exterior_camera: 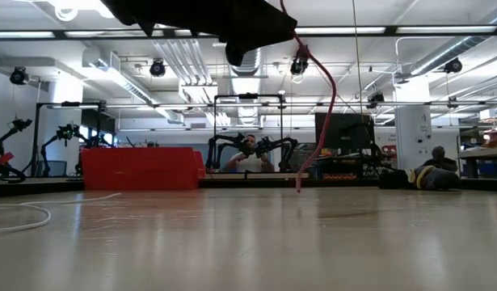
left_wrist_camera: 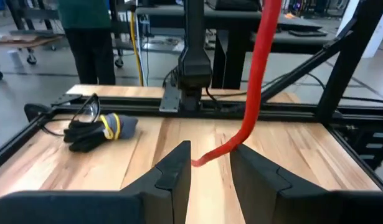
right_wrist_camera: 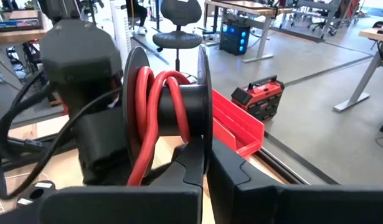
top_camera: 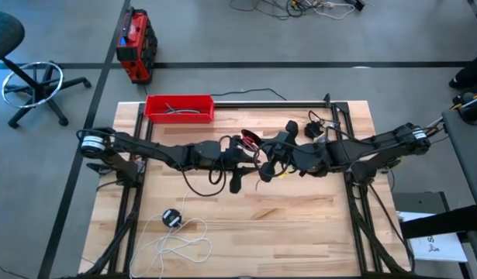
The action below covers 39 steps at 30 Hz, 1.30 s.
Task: Coil cords
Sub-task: Coil the red wire onto the black spool
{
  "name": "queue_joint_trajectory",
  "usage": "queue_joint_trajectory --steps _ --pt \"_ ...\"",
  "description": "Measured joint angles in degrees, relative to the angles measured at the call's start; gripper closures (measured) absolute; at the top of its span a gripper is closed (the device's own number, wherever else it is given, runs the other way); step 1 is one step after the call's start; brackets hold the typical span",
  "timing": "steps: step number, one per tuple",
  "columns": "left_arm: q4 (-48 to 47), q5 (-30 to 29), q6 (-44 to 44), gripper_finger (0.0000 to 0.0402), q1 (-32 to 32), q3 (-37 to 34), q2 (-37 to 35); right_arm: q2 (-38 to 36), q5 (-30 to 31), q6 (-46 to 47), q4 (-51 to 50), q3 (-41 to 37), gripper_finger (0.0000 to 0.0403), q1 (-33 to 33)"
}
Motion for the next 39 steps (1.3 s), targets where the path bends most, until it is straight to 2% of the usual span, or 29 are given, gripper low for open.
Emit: queue_joint_trajectory --steps 8,23,26,34,39 --pt "10.7 -0.1 0.4 0.0324 -1.8 0.0 5.2 -1.2 0.0 -0.4 0.0 0.0 0.0403 1.2" --pt "28.0 0.0 4.0 0.0323 -3.9 0.0 14.8 -1.7 0.0 -0.4 0.0 0.0 0.0403 1.5" --pt "28.3 -0.1 3.2 0.0331 -4.0 0.0 15.2 -1.7 0.0 -0.4 0.0 0.0 0.0403 1.5" --pt "27.4 -0.5 4.0 0.0390 -4.0 -1.1 15.1 -1.7 0.0 -0.4 0.0 0.0 0.0403 1.5" --pt "24.6 -4.5 5.1 0.0386 -4.0 -2.9 15.0 -1.7 0.0 -0.4 -0.2 0.0 0.0403 1.5"
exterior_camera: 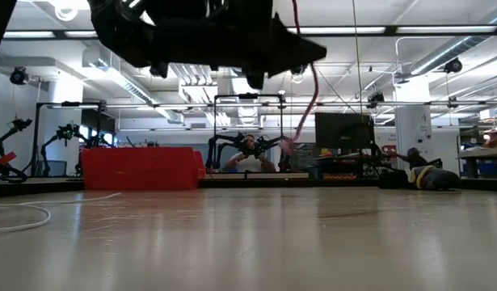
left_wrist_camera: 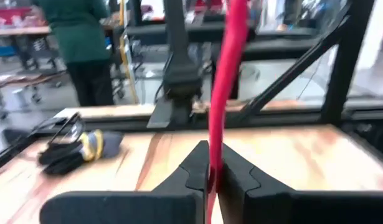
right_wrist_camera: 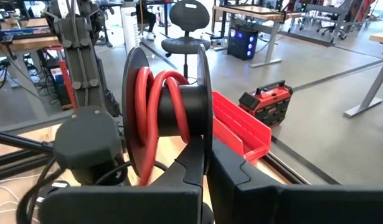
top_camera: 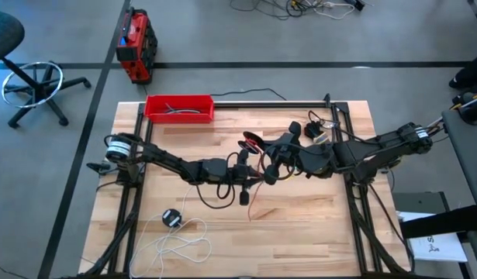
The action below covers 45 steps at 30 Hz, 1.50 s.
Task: Coil cords
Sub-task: Coil the red wire onto the black spool
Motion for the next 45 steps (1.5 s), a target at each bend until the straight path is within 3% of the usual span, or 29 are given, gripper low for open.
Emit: queue_joint_trajectory --steps 11,15,29,34,39,45 --pt "2.1 -1.9 0.2 0.0278 0.0 -3.1 -0.1 0.0 0.0 0.0 0.2 0.0 0.0403 0.0" --pt "2.1 -2.0 -0.7 0.0263 0.1 -3.3 -0.1 0.0 0.0 0.0 0.2 0.0 0.0403 0.0" --pt "2.0 0.4 -1.4 0.0369 0.1 -3.5 -0.1 0.0 0.0 0.0 0.2 0.0 0.0403 0.0" --pt "-1.4 -2.2 -1.6 0.0395 0.5 -3.6 -0.2 0.0 0.0 0.0 0.0 0.0 0.0403 0.1" --pt "-9.4 -9.1 -1.0 0.0396 2.1 -5.5 -4.5 -0.6 0.0 -1.0 -2.2 -0.1 0.0403 1.3" --pt "-24.2 -24.2 1.9 0.0398 4.5 -10.4 -18.5 -1.3 0.1 1.6 -11.0 -0.1 0.0403 3.2"
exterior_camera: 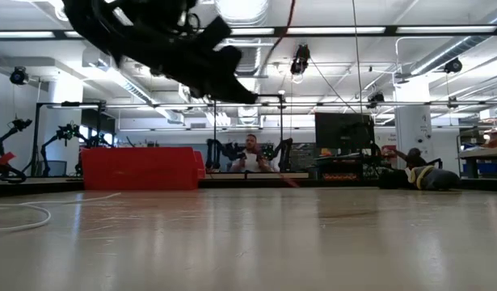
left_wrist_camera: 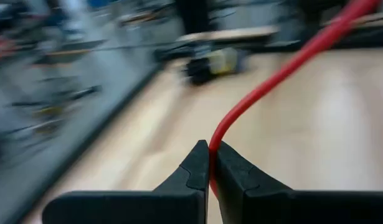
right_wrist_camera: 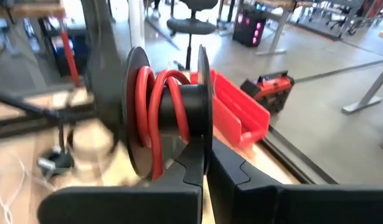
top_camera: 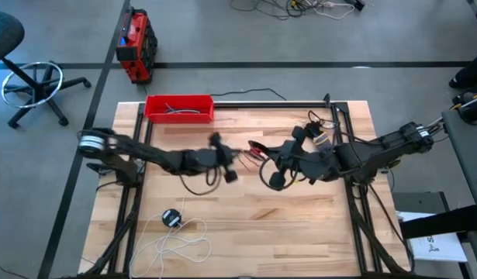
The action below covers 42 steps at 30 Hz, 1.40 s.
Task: Coil cords
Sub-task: Coil the red wire onto the black spool
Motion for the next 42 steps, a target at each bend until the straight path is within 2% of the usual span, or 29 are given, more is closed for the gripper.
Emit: queue_joint_trajectory --steps 3,8,13,17,22,29,32,35,37,42 --pt "-5.9 -3.7 -0.1 0.0399 1.4 -2.9 -8.7 0.0 -0.1 2.6 -4.9 0.0 0.0403 0.7" --pt "-7.1 -4.2 -2.0 0.0399 2.2 -8.1 -22.2 1.8 0.3 8.9 -13.5 0.0 0.0403 0.7" --pt "-7.1 -4.1 -2.1 0.0400 2.3 -12.0 -32.0 3.3 -1.3 9.9 -13.3 0.0 0.0403 0.7" --pt "-7.2 -3.8 -2.4 0.0400 2.6 -13.9 -35.4 3.6 -3.8 7.5 -10.5 0.0 0.0403 0.7" --pt "-7.4 -2.0 -5.7 0.0400 2.7 -13.2 -36.2 3.6 -5.4 7.7 -10.1 -0.1 0.0403 0.7" --pt "-7.3 11.2 -14.5 0.0400 2.6 -5.9 -33.2 5.8 -4.0 9.4 -12.1 -1.7 0.0403 -0.6" --pt "-7.8 16.1 -19.5 0.0400 2.5 -1.9 -30.2 8.6 -3.9 9.4 -11.7 -1.7 0.0403 -1.7" --pt "-12.6 18.0 -23.6 0.0400 2.5 2.6 -26.6 12.1 -3.9 9.5 -11.8 -1.5 0.0403 -2.8" --pt "-15.8 19.0 -24.8 0.0400 2.4 5.7 -24.0 14.3 -4.0 9.7 -11.7 -1.2 0.0403 -3.7" --pt "-18.0 26.6 -25.3 0.0399 1.6 12.8 -17.0 17.3 -2.7 12.2 -11.0 -1.0 0.0403 -6.0"
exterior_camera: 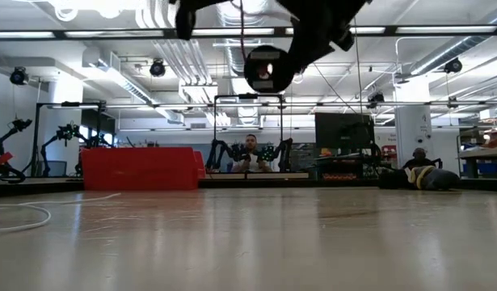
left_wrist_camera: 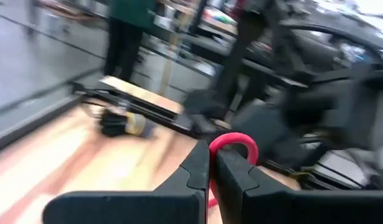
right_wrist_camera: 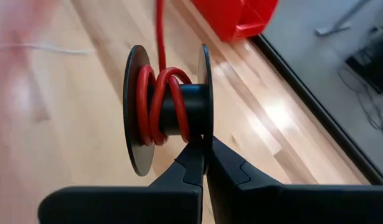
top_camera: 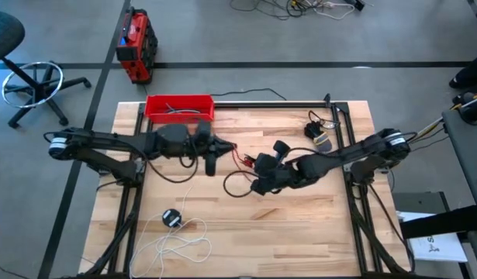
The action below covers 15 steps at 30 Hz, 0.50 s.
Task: Coil cords
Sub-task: Coil the red wire onto the black spool
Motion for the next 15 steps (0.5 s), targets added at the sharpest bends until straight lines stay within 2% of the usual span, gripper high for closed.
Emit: queue_joint_trajectory --steps 8,15 --pt "0.5 5.2 5.2 0.0399 -1.6 4.1 6.9 0.1 0.1 0.2 5.0 0.0 0.0403 -2.0" --pt "0.7 5.2 7.8 0.0398 -3.4 3.9 8.2 -2.6 0.2 -0.8 12.7 0.0 0.0403 -2.4"
